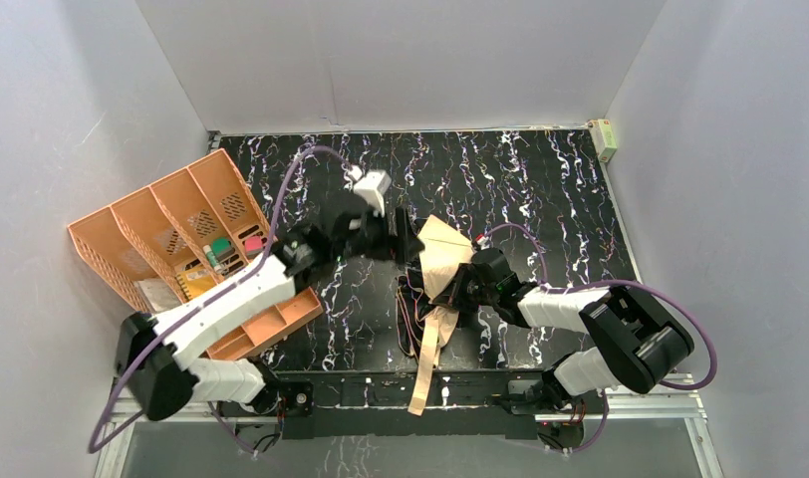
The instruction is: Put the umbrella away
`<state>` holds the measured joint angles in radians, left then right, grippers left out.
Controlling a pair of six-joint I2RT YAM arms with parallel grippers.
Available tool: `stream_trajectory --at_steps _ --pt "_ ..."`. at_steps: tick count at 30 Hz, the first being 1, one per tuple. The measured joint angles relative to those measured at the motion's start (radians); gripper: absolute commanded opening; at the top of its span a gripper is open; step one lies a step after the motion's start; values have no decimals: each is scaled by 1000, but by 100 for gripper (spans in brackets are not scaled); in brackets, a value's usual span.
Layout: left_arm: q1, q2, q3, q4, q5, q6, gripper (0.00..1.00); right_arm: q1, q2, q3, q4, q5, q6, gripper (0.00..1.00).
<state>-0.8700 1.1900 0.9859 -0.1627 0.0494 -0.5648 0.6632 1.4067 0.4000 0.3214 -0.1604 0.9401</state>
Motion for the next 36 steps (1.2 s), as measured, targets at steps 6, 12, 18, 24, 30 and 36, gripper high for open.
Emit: stream_trajectory --at_steps 6,12,18,24,30,36 --pt "175 341 333 -53 68 18 75 0 0 -4 0 3 23 2" --pt "259 694 576 -99 185 27 73 0 -1 -4 0 4 26 2" --pt "291 943 748 -160 256 38 73 0 -1 -3 0 4 26 2" --pt "294 1057 862 -200 292 50 73 0 -1 -3 0 4 26 2" --pt "294 1096 895 -208 337 57 73 0 0 -3 0 4 26 2" --pt "294 1123 909 -194 413 72 64 -1 2 -3 2 0 26 3"
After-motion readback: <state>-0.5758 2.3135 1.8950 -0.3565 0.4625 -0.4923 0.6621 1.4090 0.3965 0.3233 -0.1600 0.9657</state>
